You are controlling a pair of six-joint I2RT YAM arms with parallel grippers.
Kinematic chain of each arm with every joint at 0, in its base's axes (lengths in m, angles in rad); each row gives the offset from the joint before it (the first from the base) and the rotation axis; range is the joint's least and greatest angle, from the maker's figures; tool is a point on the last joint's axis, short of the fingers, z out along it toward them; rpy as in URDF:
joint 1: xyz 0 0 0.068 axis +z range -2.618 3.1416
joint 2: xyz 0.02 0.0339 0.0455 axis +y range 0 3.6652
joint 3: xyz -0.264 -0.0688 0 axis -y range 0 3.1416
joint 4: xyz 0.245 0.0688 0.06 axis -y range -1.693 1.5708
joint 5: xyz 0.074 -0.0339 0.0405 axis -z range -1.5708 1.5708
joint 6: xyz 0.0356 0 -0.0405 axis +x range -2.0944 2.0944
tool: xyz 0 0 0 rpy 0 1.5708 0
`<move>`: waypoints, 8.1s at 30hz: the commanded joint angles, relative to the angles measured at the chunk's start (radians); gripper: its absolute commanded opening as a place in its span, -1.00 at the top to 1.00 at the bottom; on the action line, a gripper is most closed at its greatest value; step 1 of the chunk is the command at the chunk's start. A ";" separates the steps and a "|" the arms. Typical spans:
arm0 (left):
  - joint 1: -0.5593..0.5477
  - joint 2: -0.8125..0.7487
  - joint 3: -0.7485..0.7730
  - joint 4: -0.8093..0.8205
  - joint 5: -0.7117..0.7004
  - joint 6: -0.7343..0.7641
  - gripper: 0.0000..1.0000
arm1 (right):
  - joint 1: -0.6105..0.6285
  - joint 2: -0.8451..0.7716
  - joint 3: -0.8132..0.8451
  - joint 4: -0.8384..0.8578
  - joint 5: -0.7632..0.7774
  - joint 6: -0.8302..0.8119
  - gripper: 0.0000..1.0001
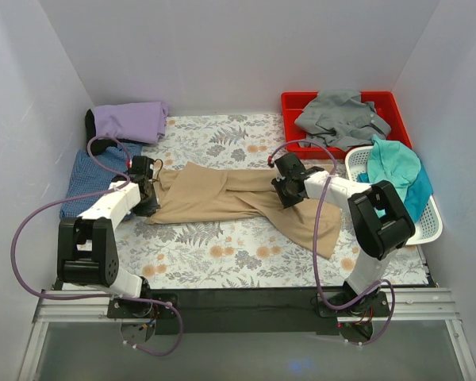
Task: Fold and stack the t-shirts
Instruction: Fold the tshirt
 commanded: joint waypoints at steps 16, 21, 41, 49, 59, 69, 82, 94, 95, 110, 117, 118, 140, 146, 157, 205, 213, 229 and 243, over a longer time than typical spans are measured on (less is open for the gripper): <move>0.006 -0.026 0.072 -0.047 -0.154 -0.072 0.43 | 0.012 -0.310 -0.060 -0.094 -0.061 0.010 0.27; 0.006 -0.069 0.130 0.030 0.155 -0.045 0.39 | 0.010 -0.428 -0.167 -0.104 0.080 0.178 0.14; -0.097 0.074 0.179 0.162 0.690 -0.055 0.39 | -0.001 -0.803 -0.480 -0.485 0.301 0.998 0.03; -0.097 0.107 0.196 0.148 0.683 -0.025 0.39 | 0.001 -0.881 -0.525 -0.613 0.364 1.116 0.03; -0.099 0.126 0.204 0.142 0.670 -0.017 0.39 | 0.002 -0.761 -0.511 -0.595 0.410 1.087 0.03; -0.099 0.137 0.216 0.140 0.656 -0.019 0.39 | 0.001 -0.826 -0.486 -0.515 0.404 1.037 0.01; -0.099 0.144 0.205 0.139 0.636 -0.014 0.40 | 0.002 -0.731 -0.515 -0.429 0.334 0.989 0.02; -0.099 0.153 0.210 0.125 0.608 -0.003 0.40 | 0.002 -0.760 -0.563 -0.418 0.311 1.001 0.10; -0.099 0.153 0.208 0.124 0.601 -0.002 0.40 | 0.002 -0.767 -0.569 -0.417 0.311 1.003 0.07; -0.099 0.155 0.188 0.128 0.596 -0.005 0.41 | 0.002 -0.734 -0.597 -0.368 0.307 1.001 0.78; -0.099 0.155 0.185 0.128 0.593 -0.005 0.41 | 0.002 -0.781 -0.563 -0.374 0.330 0.969 0.97; -0.099 0.155 0.185 0.128 0.588 -0.003 0.41 | 0.002 -0.790 -0.552 -0.377 0.340 0.959 0.97; -0.099 0.161 0.175 0.087 0.438 0.024 0.42 | -0.018 -0.657 -0.261 -0.394 0.660 0.742 0.97; -0.099 0.163 0.162 0.085 0.409 0.029 0.42 | -0.059 -0.608 -0.248 -0.283 0.688 0.646 0.97; -0.099 0.161 0.148 0.082 0.364 0.037 0.42 | -0.179 -0.488 -0.230 -0.015 0.631 0.439 0.97; -0.109 0.169 0.104 0.180 0.345 -0.160 0.42 | -0.245 -0.019 -0.067 0.054 0.119 0.208 -0.22; -0.034 0.238 0.191 0.124 0.226 -0.086 0.42 | -0.242 -0.146 -0.284 0.024 -0.027 0.286 -0.17; -0.056 0.590 0.734 0.041 0.292 0.024 0.45 | 0.172 -0.280 -0.440 -0.125 -0.168 0.437 -0.25; -0.102 0.762 0.958 -0.017 0.384 0.023 0.45 | 0.254 -0.329 -0.376 -0.199 -0.186 0.419 -0.25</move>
